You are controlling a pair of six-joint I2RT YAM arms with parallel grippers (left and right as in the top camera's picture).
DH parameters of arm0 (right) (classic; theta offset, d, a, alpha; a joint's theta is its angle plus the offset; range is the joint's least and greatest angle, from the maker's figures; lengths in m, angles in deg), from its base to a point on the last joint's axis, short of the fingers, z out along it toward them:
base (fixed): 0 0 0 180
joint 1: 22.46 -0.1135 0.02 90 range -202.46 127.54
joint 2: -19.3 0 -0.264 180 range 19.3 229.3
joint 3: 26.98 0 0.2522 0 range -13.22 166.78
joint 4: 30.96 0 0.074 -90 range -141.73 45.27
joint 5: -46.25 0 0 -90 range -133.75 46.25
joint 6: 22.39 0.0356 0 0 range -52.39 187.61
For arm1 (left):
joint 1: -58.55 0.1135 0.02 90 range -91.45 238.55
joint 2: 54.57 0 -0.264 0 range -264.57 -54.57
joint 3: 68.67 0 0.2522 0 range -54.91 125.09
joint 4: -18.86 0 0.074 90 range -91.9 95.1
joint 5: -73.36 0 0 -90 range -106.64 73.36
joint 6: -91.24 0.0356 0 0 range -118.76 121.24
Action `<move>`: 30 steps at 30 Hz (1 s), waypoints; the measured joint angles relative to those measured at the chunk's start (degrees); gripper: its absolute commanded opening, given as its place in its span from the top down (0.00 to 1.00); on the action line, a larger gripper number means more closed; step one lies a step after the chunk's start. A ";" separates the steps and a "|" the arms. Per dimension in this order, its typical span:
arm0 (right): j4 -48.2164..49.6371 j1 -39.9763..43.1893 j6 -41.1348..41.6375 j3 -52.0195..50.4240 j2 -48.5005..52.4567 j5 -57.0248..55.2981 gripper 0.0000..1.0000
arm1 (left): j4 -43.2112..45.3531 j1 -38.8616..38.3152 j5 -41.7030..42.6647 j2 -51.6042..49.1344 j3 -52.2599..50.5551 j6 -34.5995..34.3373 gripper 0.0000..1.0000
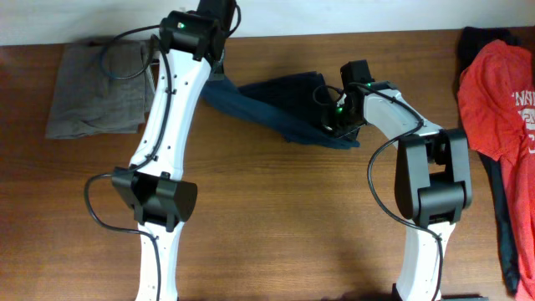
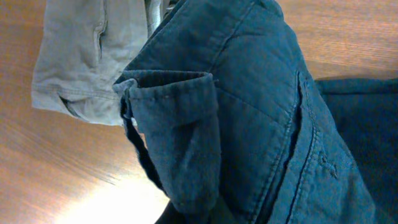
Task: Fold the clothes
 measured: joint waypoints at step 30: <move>-6.84 9.05 -4.59 4.24 0.46 3.58 0.96 | -6.86 6.32 7.67 11.87 -5.14 4.83 0.01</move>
